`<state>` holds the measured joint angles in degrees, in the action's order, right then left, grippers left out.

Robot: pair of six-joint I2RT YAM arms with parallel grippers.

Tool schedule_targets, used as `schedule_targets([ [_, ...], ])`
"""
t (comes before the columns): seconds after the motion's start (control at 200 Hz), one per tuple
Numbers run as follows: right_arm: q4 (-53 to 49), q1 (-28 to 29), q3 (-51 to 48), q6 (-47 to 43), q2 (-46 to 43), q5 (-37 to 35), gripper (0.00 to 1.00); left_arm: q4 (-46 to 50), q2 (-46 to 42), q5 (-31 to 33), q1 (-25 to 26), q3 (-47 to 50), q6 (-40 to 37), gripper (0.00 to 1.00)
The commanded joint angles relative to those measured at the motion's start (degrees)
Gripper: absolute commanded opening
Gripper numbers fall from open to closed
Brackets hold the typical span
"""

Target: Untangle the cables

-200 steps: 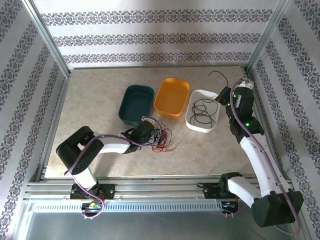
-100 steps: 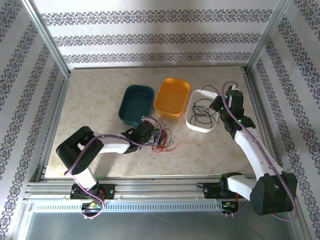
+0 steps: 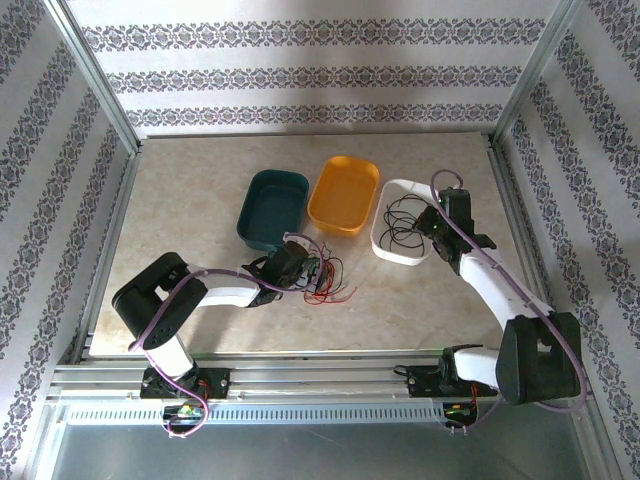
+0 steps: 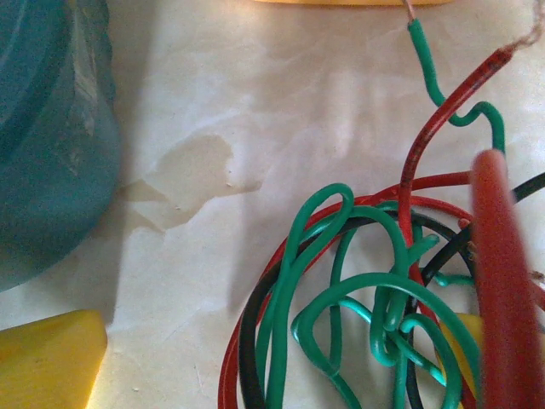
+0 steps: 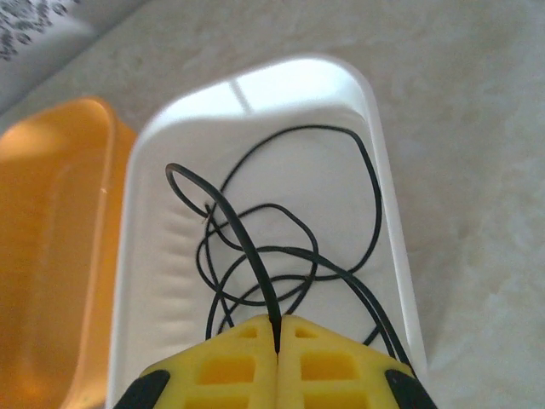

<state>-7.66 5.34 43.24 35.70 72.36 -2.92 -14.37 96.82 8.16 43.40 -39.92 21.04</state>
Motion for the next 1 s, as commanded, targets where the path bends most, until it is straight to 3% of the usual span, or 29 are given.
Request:
schedule_targets([
  [0.0,1.2,-0.5,-1.0,1.0,2.6,-0.6,0.00,3.2,-0.3,1.8,-0.6,0.5,0.0,0.98],
  [0.66,0.4,-0.5,0.2,0.7,8.3,1.3,0.00,3.2,-0.3,0.8,-0.6,0.4,-0.6,0.98],
  [0.715,0.1,-0.5,0.3,0.7,7.9,1.1,0.06,3.1,-0.3,0.8,-0.6,0.4,-0.6,0.98],
  [0.854,0.0,-0.4,-0.2,0.9,4.5,-1.9,0.32,2.9,-0.6,0.9,-0.6,0.6,-0.6,0.98],
  [0.994,-0.4,-0.3,-1.3,1.0,-0.4,-6.7,0.39,2.7,-0.7,0.8,-0.6,0.8,-0.6,0.99],
])
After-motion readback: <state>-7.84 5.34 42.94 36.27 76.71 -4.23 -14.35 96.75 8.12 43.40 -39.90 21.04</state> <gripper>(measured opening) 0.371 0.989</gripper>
